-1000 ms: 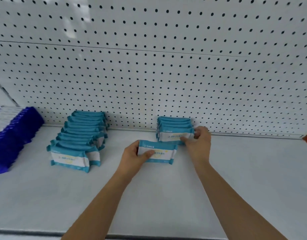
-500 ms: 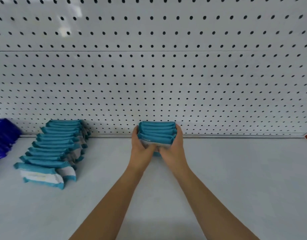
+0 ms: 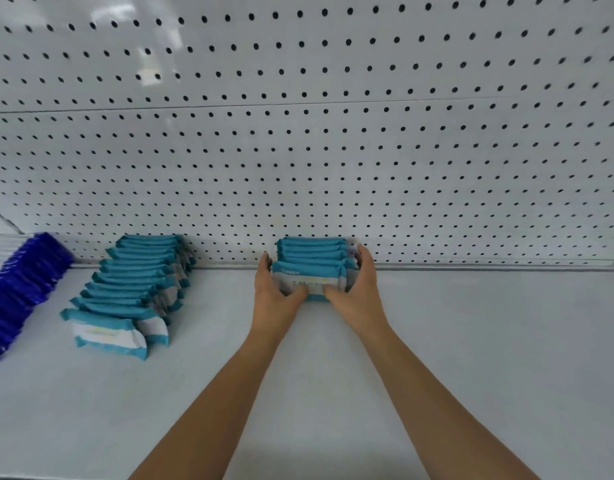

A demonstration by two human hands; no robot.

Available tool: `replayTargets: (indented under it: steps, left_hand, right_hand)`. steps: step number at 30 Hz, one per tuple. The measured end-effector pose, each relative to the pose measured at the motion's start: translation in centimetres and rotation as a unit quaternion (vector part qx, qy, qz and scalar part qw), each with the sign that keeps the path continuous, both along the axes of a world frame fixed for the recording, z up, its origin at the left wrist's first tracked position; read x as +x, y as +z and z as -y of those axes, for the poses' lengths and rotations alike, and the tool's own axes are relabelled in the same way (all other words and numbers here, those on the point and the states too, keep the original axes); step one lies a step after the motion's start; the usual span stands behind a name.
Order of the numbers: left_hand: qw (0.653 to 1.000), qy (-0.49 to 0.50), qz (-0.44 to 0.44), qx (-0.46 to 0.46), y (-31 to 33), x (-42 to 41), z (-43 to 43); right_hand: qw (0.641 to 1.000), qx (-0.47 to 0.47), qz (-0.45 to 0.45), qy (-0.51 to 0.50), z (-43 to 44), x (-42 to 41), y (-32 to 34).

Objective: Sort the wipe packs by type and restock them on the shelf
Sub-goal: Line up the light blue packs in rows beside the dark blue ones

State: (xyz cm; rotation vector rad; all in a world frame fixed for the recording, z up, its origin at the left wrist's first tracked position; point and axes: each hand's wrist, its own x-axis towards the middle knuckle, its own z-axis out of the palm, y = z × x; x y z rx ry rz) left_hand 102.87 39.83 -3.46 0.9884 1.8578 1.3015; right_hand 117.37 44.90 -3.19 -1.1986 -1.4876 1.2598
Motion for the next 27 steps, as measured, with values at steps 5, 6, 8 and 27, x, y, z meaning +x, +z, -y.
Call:
replayTargets:
  steps: [5,6,8,27]
  left_hand:
    - [0.999,0.007,-0.039,0.005,1.1,-0.3,3.9]
    - [0.999,0.006,-0.035,0.009,1.3,-0.3,5.0]
    - [1.0,-0.006,-0.018,0.019,1.7,-0.1,7.3]
    - [0.97,-0.222,0.094,0.021,1.2,14.2,26.9]
  right_hand:
    - [0.999,-0.026,0.016,-0.024,3.9,1.5,1.5]
    - [1.0,-0.022,0.004,-0.022,5.1,1.7,1.8]
    - [1.0,-0.015,-0.003,-0.018,7.8,1.9,2.4]
    - [0.984,-0.024,0.011,-0.175,34.5,18.0,2.2]
